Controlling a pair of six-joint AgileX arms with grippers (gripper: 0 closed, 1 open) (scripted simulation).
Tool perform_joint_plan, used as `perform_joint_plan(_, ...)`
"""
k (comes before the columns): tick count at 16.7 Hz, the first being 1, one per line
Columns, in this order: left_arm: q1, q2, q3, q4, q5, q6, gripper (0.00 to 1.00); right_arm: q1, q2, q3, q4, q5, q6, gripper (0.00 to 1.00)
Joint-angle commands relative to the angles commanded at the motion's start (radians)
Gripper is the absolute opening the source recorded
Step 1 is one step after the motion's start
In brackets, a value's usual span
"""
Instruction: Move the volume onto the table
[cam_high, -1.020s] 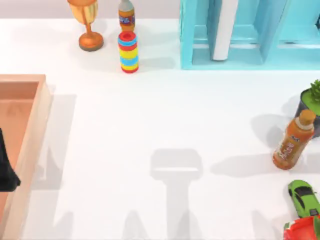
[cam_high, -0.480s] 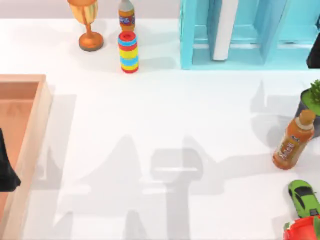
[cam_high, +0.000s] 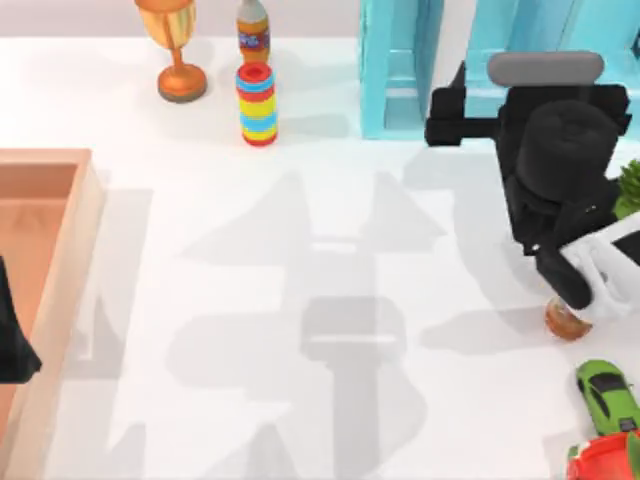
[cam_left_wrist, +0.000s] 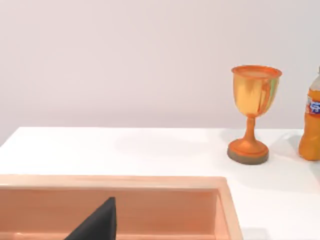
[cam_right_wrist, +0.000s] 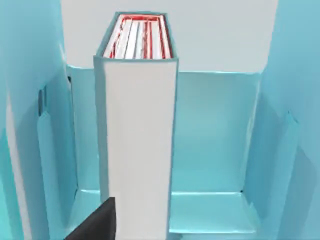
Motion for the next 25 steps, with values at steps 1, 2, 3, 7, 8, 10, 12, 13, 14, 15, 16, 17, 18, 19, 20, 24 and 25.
perform_joint_plan(1, 0.000, 0.000, 0.000, 0.000, 0.000, 0.000, 1.00, 0.017, 0.079, 0.035, 0.045, 0.019, 0.002, 1.00)
perform_joint_plan(2, 0.000, 0.000, 0.000, 0.000, 0.000, 0.000, 1.00, 0.031, 0.147, 0.067, 0.087, 0.036, 0.005, 1.00)
perform_joint_plan(3, 0.000, 0.000, 0.000, 0.000, 0.000, 0.000, 1.00, 0.043, 0.204, 0.096, 0.123, 0.051, 0.007, 1.00)
perform_joint_plan(7, 0.000, 0.000, 0.000, 0.000, 0.000, 0.000, 1.00, 0.069, 0.327, 0.162, 0.208, 0.083, 0.015, 1.00)
perform_joint_plan(8, 0.000, 0.000, 0.000, 0.000, 0.000, 0.000, 1.00, 0.070, 0.332, 0.165, 0.212, 0.084, 0.016, 1.00)
perform_joint_plan(10, 0.000, 0.000, 0.000, 0.000, 0.000, 0.000, 1.00, 0.070, 0.332, 0.165, 0.212, 0.084, 0.016, 1.00)
perform_joint_plan(12, 0.000, 0.000, 0.000, 0.000, 0.000, 0.000, 1.00, 0.065, 0.330, 0.161, 0.209, 0.082, 0.015, 1.00)
perform_joint_plan(13, 0.000, 0.000, 0.000, 0.000, 0.000, 0.000, 1.00, 0.065, 0.330, 0.163, 0.208, 0.082, 0.015, 1.00)
perform_joint_plan(14, 0.000, 0.000, 0.000, 0.000, 0.000, 0.000, 1.00, 0.065, 0.335, 0.176, 0.201, 0.081, 0.015, 1.00)
perform_joint_plan(15, 0.000, 0.000, 0.000, 0.000, 0.000, 0.000, 1.00, 0.063, 0.343, 0.197, 0.190, 0.078, 0.016, 1.00)
perform_joint_plan(16, 0.000, 0.000, 0.000, 0.000, 0.000, 0.000, 1.00, 0.060, 0.354, 0.225, 0.174, 0.075, 0.015, 1.00)
perform_joint_plan(17, 0.000, 0.000, 0.000, 0.000, 0.000, 0.000, 1.00, 0.056, 0.368, 0.259, 0.155, 0.070, 0.015, 1.00)
perform_joint_plan(18, 0.000, 0.000, 0.000, 0.000, 0.000, 0.000, 1.00, 0.050, 0.384, 0.298, 0.133, 0.064, 0.015, 1.00)
perform_joint_plan(19, 0.000, 0.000, 0.000, 0.000, 0.000, 0.000, 1.00, 0.042, 0.402, 0.340, 0.109, 0.056, 0.014, 1.00)
perform_joint_plan(20, 0.000, 0.000, 0.000, 0.000, 0.000, 0.000, 1.00, 0.033, 0.420, 0.383, 0.084, 0.047, 0.014, 1.00)
perform_joint_plan(24, 0.000, 0.000, 0.000, 0.000, 0.000, 0.000, 1.00, -0.014, 0.491, 0.546, -0.008, 0.001, 0.013, 1.00)
perform_joint_plan(25, 0.000, 0.000, 0.000, 0.000, 0.000, 0.000, 1.00, -0.025, 0.504, 0.577, -0.025, -0.009, 0.013, 1.00)
